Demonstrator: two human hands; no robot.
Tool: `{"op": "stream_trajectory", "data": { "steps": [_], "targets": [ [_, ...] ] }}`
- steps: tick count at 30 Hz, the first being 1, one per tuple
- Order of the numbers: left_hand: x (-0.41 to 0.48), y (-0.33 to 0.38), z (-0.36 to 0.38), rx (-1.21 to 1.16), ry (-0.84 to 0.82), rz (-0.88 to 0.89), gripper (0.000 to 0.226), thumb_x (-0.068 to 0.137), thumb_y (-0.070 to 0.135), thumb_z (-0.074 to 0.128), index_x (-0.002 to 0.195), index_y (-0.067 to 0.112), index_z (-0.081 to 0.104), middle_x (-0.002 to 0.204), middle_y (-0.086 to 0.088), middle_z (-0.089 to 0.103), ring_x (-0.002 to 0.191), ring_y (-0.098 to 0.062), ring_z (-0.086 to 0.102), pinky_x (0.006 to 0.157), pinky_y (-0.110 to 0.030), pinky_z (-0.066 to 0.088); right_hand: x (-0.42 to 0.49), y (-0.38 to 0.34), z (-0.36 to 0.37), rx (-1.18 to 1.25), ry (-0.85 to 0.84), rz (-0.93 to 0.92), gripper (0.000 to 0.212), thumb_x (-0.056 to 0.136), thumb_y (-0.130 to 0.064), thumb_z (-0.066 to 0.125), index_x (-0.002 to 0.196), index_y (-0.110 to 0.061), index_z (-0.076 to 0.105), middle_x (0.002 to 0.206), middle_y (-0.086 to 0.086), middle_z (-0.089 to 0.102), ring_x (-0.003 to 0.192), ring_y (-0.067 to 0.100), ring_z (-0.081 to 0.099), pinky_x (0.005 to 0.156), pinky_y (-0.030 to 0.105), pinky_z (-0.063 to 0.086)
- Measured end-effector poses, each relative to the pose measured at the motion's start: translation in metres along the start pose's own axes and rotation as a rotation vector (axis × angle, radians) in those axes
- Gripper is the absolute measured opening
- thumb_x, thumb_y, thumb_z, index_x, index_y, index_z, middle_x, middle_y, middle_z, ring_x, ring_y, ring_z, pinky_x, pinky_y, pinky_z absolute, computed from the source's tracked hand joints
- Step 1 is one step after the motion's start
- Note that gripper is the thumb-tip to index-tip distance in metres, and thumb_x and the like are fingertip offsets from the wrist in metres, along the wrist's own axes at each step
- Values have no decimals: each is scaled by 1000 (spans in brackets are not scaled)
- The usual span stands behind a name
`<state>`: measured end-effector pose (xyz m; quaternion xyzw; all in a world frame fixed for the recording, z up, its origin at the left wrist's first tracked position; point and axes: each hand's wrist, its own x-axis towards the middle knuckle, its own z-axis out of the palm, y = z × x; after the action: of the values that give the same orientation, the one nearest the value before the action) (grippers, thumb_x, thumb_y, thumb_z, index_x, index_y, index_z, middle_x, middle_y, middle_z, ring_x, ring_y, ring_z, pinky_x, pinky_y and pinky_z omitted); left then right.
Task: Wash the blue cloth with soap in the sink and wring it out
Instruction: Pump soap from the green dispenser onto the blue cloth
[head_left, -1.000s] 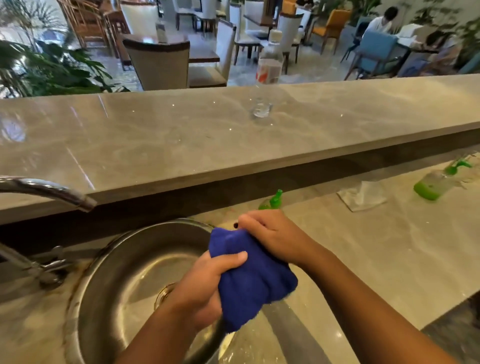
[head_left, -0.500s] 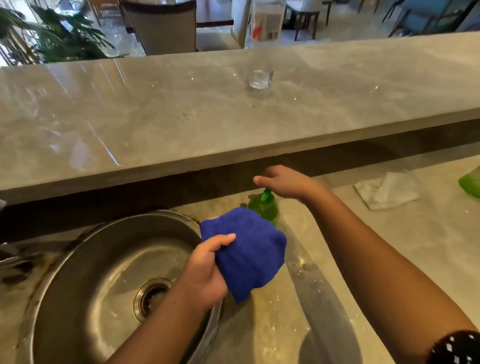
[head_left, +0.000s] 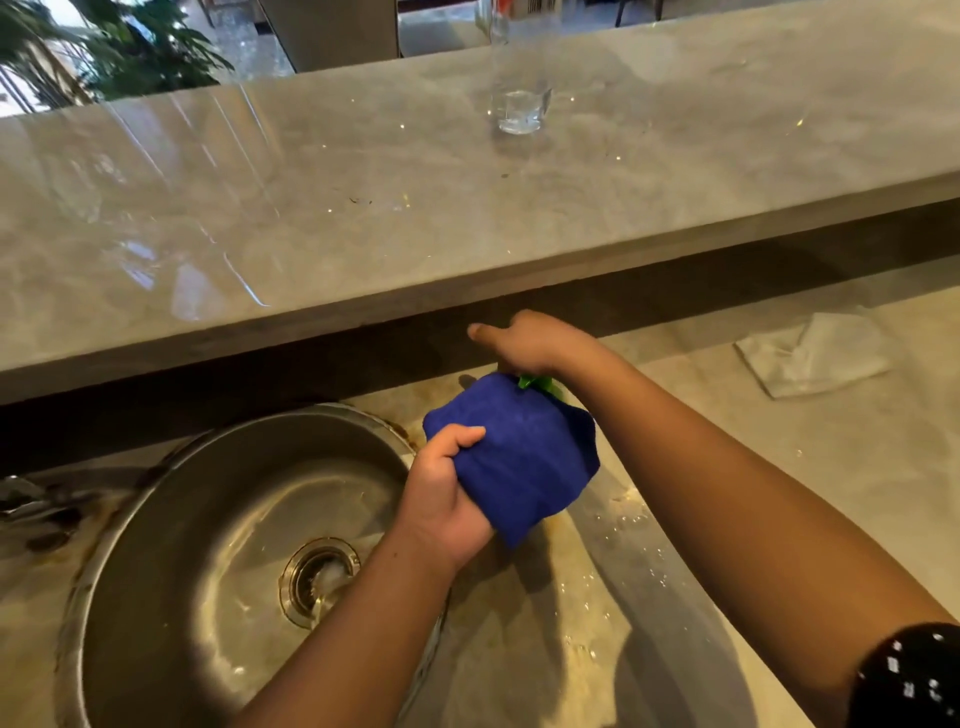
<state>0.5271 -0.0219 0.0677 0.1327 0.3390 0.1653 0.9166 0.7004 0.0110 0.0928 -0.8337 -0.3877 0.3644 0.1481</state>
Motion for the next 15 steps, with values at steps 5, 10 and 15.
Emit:
{"op": "stream_trajectory", "data": {
  "steps": [5, 10, 15],
  "targets": [
    [2, -1, 3, -11, -3, 21, 51, 81, 9, 55, 132, 9, 56, 123, -18, 70, 115, -37, 63, 90, -47, 51, -1, 4, 1, -61, 33, -18, 49, 97, -53, 47, 104, -8, 67, 110, 10, 69, 94, 25, 64, 77, 35, 44],
    [0, 0, 4, -19, 6, 13, 53, 78, 10, 58, 131, 10, 56, 125, -18, 69, 115, -37, 63, 89, -47, 51, 0, 4, 5, -74, 60, -36, 46, 96, -52, 47, 96, -10, 65, 101, 10, 67, 78, 20, 59, 69, 34, 42],
    [4, -3, 2, -32, 10, 17, 52, 77, 8, 58, 129, 11, 57, 125, -19, 68, 118, -40, 61, 91, -50, 51, 0, 5, 6, -125, 60, -30, 37, 97, -46, 47, 96, -11, 57, 96, 9, 59, 70, 17, 52, 68, 33, 41]
  ]
}}
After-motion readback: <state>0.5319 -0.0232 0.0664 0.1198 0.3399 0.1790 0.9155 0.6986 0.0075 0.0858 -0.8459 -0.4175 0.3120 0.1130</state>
